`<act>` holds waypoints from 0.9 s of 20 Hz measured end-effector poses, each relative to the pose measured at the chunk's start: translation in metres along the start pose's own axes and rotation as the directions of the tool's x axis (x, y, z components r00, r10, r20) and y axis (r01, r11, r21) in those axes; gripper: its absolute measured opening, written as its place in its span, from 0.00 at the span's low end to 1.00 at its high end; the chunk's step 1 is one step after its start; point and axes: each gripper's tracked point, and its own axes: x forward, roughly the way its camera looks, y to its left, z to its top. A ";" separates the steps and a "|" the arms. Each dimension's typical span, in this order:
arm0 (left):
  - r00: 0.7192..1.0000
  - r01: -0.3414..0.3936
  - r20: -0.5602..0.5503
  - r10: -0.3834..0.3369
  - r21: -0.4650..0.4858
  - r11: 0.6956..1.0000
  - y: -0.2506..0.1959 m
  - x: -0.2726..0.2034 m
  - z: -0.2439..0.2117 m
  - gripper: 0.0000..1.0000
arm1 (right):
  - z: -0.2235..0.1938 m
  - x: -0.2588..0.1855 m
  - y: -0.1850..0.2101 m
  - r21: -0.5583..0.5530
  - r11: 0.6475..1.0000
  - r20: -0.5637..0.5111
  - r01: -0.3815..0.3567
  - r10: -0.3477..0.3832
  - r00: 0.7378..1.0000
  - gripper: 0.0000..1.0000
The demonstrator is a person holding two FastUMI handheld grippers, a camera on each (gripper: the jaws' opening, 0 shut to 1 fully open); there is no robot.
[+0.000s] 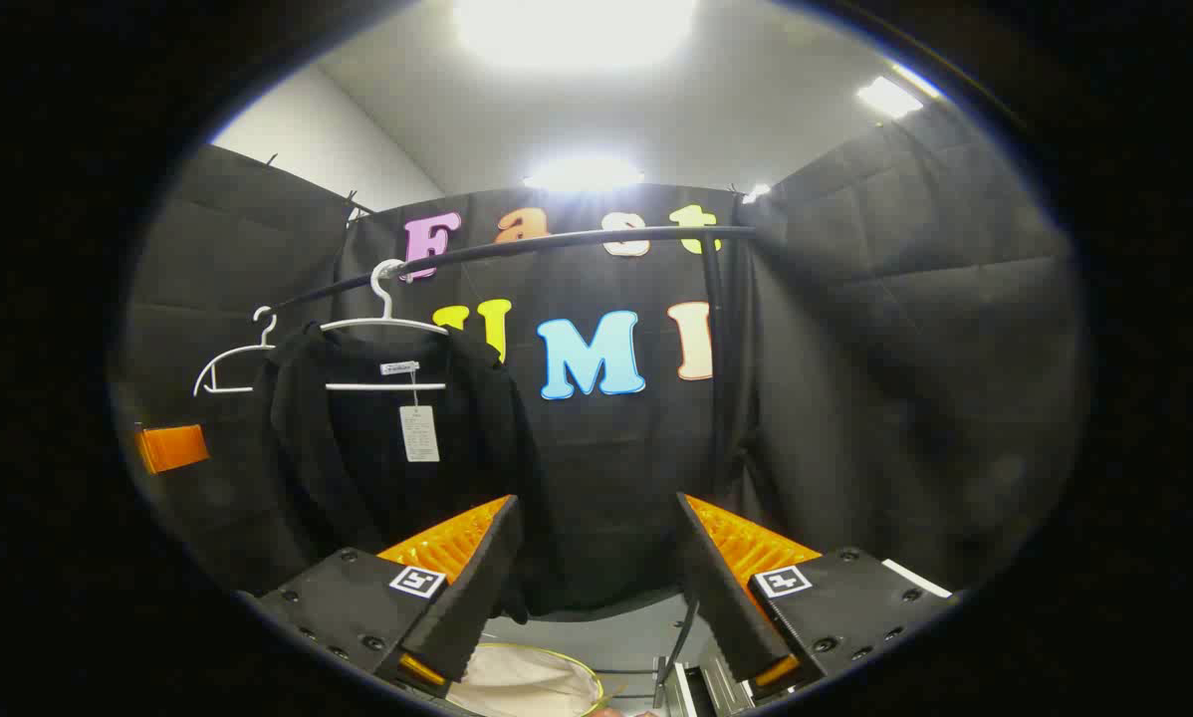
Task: Grasp the clothes on the hanger with both hands and then place them into the laundry hamper below.
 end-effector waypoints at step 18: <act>0.989 0.031 -0.144 -0.044 -0.090 0.995 -0.015 0.029 -0.058 0.95 | 0.015 0.028 0.002 0.010 1.000 -0.005 -0.006 0.006 1.000 0.96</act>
